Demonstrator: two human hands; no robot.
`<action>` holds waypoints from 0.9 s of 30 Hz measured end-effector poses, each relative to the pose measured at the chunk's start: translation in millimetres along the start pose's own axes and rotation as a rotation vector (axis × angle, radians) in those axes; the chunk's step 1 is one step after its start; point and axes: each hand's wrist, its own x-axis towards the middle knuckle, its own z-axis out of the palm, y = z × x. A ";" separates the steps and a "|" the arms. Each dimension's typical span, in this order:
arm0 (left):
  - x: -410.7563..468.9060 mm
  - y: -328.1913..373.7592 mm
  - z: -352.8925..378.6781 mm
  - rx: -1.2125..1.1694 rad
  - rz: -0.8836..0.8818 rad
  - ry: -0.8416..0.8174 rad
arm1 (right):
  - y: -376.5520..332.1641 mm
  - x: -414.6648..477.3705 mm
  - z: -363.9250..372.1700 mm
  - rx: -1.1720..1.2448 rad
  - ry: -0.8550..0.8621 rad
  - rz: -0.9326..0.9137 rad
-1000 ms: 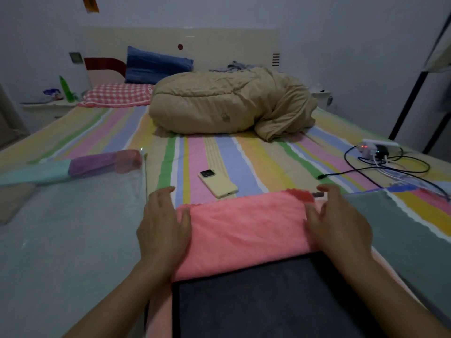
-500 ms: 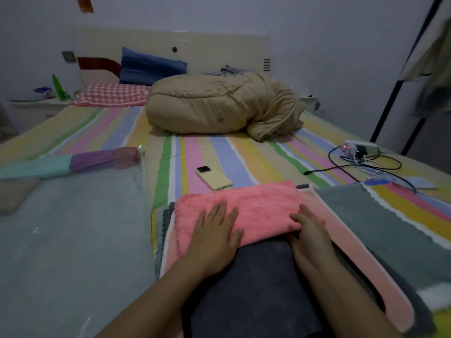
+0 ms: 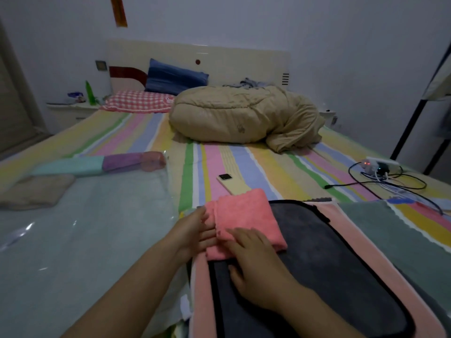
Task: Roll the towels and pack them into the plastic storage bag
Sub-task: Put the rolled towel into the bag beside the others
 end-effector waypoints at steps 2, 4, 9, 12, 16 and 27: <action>0.3 -3.0 3.6 0.099 0.113 -0.007 | 1.0 -3.1 -1.3 0.076 -0.001 -0.005; 4.2 -8.6 6.4 0.233 0.265 0.061 | 3.2 -3.3 -7.1 0.155 0.028 -0.017; 6.9 -10.9 6.4 0.548 0.522 0.104 | 2.8 0.6 -15.6 0.317 0.140 -0.012; 11.4 -11.0 -3.3 0.641 0.544 0.121 | 7.4 7.0 -19.9 0.330 0.356 0.217; 14.5 -14.5 -14.1 0.717 0.477 0.091 | 26.5 23.6 -26.7 0.332 0.137 0.711; -22.5 -18.4 -13.0 0.945 0.960 0.044 | 49.3 18.6 -62.9 0.638 -0.121 0.892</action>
